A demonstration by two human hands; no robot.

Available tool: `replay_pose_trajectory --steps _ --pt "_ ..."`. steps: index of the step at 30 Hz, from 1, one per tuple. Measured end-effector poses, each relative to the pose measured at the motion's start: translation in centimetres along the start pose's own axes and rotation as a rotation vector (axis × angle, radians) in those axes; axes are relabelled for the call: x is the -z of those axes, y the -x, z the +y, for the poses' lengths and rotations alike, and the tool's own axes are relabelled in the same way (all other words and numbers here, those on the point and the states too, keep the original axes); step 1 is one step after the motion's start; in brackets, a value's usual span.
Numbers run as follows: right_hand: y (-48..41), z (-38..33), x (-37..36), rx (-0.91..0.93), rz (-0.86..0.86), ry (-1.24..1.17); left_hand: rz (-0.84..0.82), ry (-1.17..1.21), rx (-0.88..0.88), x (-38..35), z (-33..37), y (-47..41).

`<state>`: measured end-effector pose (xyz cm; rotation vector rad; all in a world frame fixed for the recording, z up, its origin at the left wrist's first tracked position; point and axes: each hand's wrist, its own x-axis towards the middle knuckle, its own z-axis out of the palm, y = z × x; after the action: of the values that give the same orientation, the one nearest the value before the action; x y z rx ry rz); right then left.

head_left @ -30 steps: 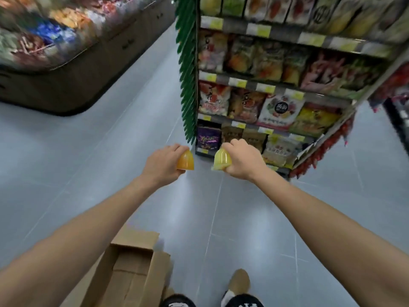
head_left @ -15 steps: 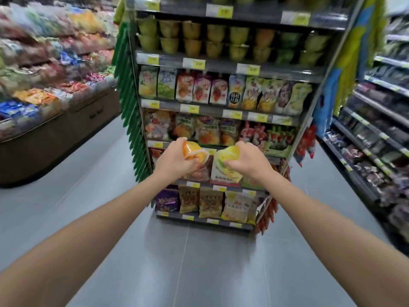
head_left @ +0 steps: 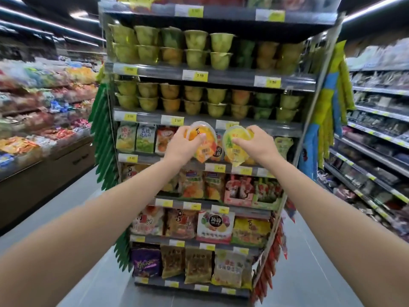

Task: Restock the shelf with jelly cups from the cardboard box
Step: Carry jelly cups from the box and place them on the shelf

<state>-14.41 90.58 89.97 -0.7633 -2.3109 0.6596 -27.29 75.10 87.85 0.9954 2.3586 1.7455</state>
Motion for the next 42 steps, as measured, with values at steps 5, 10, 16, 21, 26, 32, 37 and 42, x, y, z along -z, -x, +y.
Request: replay_pose_trajectory --steps 5,10,16,21,26,32,37,42 --pt "-6.8 -1.1 2.0 -0.049 0.118 -0.152 -0.011 0.136 -0.088 -1.5 3.7 -6.6" --pt "-13.2 -2.4 3.5 -0.155 0.165 -0.475 -0.048 0.330 -0.125 -2.7 7.4 -12.9" --pt "-19.3 -2.9 5.2 -0.238 0.199 -0.702 -0.100 0.487 -0.059 -4.6 10.7 -18.1" --pt "-22.8 -2.4 6.7 -0.213 0.231 -0.806 -0.133 0.613 -0.047 -6.4 12.8 -21.3" --pt "-25.9 -1.4 8.2 -0.188 0.247 -0.871 -0.209 0.822 0.016 -8.6 15.0 -22.9" --pt "-28.2 0.4 9.7 -0.140 0.167 -0.965 -0.323 0.942 -0.044 -11.2 16.5 -23.9" --pt "-29.6 1.6 10.4 -0.108 0.118 -1.016 -0.356 0.926 -0.110 -12.5 17.3 -25.3" --pt "-31.1 2.0 11.0 -0.070 0.049 -1.116 -0.238 0.850 -0.155 -13.9 17.8 -26.9"
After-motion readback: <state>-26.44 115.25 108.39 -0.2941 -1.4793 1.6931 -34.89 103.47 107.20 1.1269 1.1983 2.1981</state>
